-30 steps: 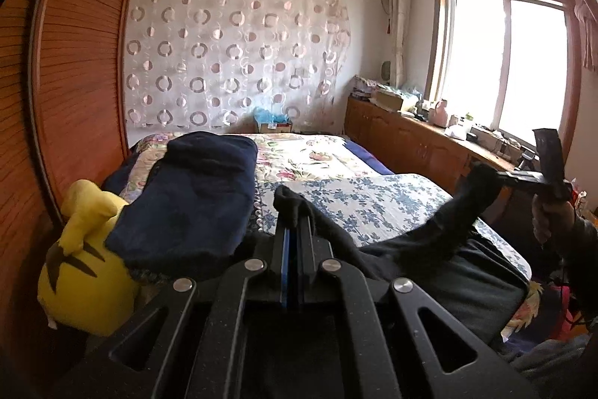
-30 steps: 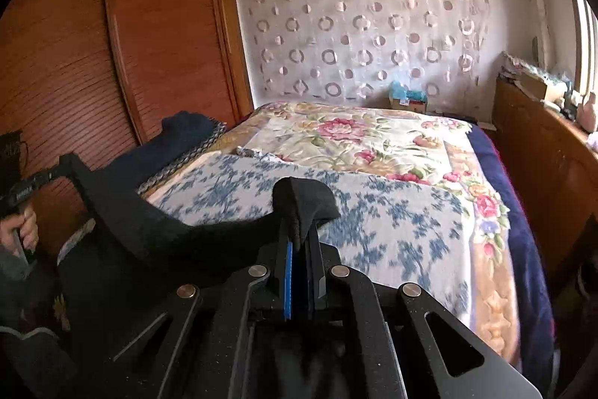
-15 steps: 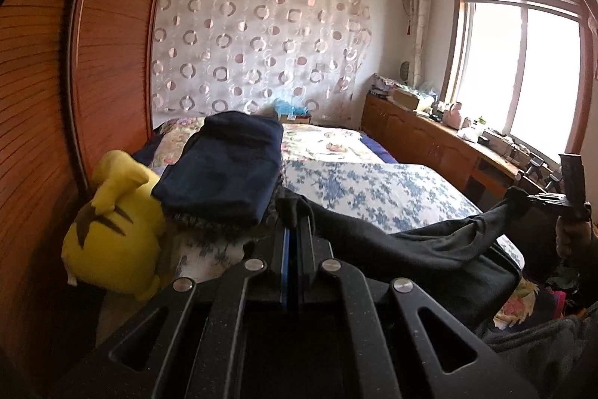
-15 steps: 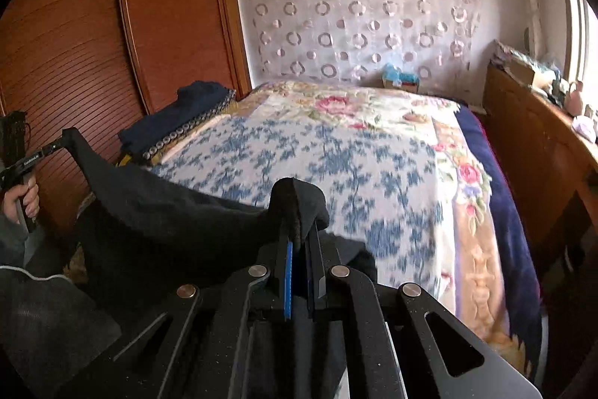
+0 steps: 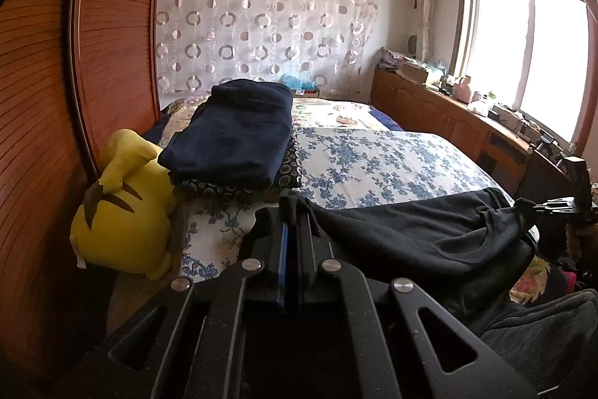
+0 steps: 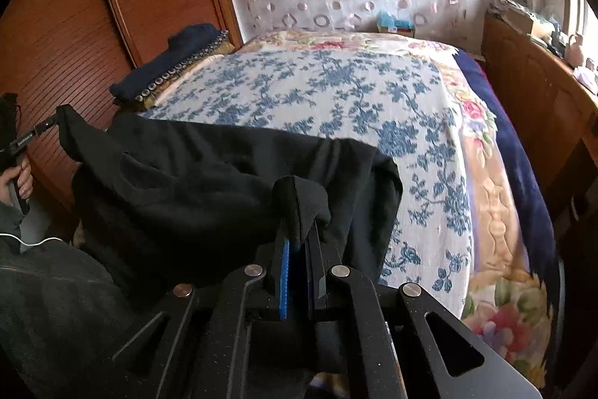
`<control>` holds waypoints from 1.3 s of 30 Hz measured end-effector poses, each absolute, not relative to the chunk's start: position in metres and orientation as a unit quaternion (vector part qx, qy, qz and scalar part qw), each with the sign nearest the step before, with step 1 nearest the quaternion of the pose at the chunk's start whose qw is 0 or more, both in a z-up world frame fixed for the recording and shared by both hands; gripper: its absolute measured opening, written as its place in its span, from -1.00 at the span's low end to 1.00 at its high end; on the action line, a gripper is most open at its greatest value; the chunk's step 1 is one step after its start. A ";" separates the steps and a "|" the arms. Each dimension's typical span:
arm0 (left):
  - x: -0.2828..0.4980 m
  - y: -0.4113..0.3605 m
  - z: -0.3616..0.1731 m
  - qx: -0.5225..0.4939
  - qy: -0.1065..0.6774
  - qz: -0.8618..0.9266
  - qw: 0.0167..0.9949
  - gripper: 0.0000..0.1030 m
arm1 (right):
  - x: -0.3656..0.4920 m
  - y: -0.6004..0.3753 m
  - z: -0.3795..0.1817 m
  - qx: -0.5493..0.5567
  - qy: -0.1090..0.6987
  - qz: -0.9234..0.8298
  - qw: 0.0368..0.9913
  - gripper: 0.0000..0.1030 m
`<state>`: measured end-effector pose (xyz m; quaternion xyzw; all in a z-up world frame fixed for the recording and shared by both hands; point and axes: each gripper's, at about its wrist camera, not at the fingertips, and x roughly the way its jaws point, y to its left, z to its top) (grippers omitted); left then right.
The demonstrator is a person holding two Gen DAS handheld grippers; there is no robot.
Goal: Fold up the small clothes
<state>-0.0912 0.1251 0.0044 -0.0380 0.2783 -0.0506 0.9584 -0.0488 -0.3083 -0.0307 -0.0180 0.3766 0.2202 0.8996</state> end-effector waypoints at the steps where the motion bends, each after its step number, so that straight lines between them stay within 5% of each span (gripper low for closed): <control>1: -0.092 0.125 0.004 -0.038 0.278 -0.050 0.959 -0.92 | -0.049 -0.308 -0.030 -0.020 0.380 0.216 0.899 -0.88; 6: -0.091 0.127 0.009 -0.030 0.270 -0.043 0.961 -0.85 | -0.045 -0.317 -0.017 -0.014 0.364 0.201 0.909 -0.59; 8: -0.087 0.127 0.010 -0.023 0.269 -0.043 0.962 -0.27 | -0.044 -0.321 -0.007 -0.018 0.352 0.193 0.916 -0.36; 10: -0.082 0.128 0.009 -0.018 0.272 -0.047 0.961 -0.03 | -0.041 -0.325 0.000 -0.021 0.344 0.183 0.921 -0.30; 22: -0.006 0.128 -0.024 0.013 0.351 -0.055 0.935 0.04 | 0.008 -0.299 -0.035 -0.039 0.361 0.184 0.913 -0.17; 28: 0.023 0.127 -0.052 0.020 0.404 -0.068 0.912 0.32 | 0.022 -0.300 -0.041 -0.043 0.377 0.165 0.910 -0.14; 39: 0.044 0.128 -0.081 0.021 0.465 -0.066 0.883 0.32 | 0.033 -0.306 -0.053 -0.039 0.391 0.149 0.907 0.19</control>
